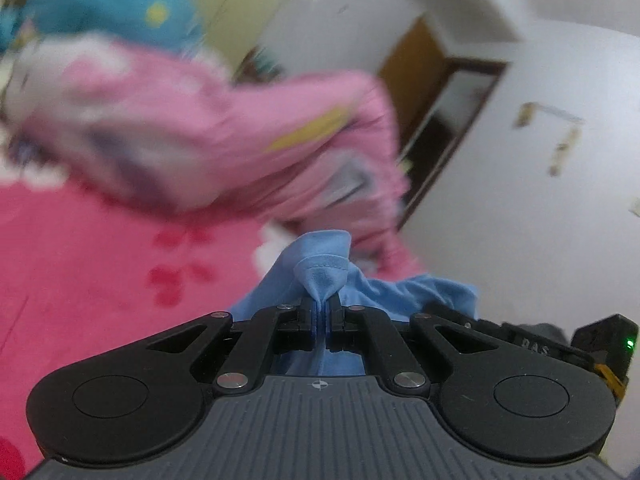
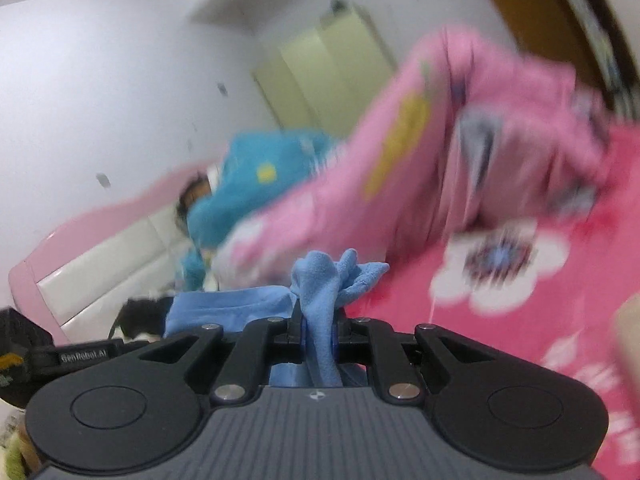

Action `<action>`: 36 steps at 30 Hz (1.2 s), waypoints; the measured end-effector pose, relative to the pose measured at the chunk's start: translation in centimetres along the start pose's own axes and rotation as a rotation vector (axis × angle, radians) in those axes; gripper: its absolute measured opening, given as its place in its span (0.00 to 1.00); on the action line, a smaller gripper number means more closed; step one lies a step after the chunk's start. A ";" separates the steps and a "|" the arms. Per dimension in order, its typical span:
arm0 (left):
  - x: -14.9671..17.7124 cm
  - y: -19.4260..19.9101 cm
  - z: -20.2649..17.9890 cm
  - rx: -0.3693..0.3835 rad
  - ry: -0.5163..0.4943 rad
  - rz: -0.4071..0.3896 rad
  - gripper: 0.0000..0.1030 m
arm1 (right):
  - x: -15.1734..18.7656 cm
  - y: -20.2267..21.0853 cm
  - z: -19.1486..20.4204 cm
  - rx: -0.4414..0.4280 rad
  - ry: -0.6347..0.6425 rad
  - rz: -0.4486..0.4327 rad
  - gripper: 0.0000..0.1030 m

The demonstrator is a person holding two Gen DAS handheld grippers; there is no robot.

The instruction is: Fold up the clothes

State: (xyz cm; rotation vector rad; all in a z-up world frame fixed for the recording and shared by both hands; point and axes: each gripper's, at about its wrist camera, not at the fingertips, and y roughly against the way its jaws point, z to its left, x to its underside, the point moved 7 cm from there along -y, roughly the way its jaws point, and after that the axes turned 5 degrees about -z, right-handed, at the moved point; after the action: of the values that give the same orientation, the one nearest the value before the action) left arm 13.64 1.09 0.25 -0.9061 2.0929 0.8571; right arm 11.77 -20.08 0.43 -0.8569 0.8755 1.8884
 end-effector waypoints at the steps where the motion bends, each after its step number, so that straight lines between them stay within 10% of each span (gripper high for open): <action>1: 0.3 -1.2 1.5 -0.016 0.018 0.036 0.02 | 0.7 -2.0 -1.2 0.001 -0.027 0.047 0.12; 8: 1.2 -3.4 8.0 -0.090 0.136 0.109 0.26 | 5.0 -8.6 -7.7 0.119 -0.192 0.253 0.32; 16: 1.2 1.5 6.5 -0.063 0.099 0.101 0.45 | 2.4 0.2 -8.0 0.114 -0.151 0.120 0.42; 22: 5.5 5.9 3.4 -0.034 0.026 0.213 0.45 | 2.9 8.4 -5.1 0.054 -0.096 0.109 0.49; 36: 15.1 9.1 2.9 -0.067 -0.024 0.348 0.44 | 13.7 14.1 -9.6 0.146 -0.472 0.227 0.51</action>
State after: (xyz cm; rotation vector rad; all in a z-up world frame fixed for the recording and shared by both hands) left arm -0.45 3.17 -10.56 -0.5674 2.2482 1.1146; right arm -4.14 -27.75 -12.46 -0.2091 0.8229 2.0710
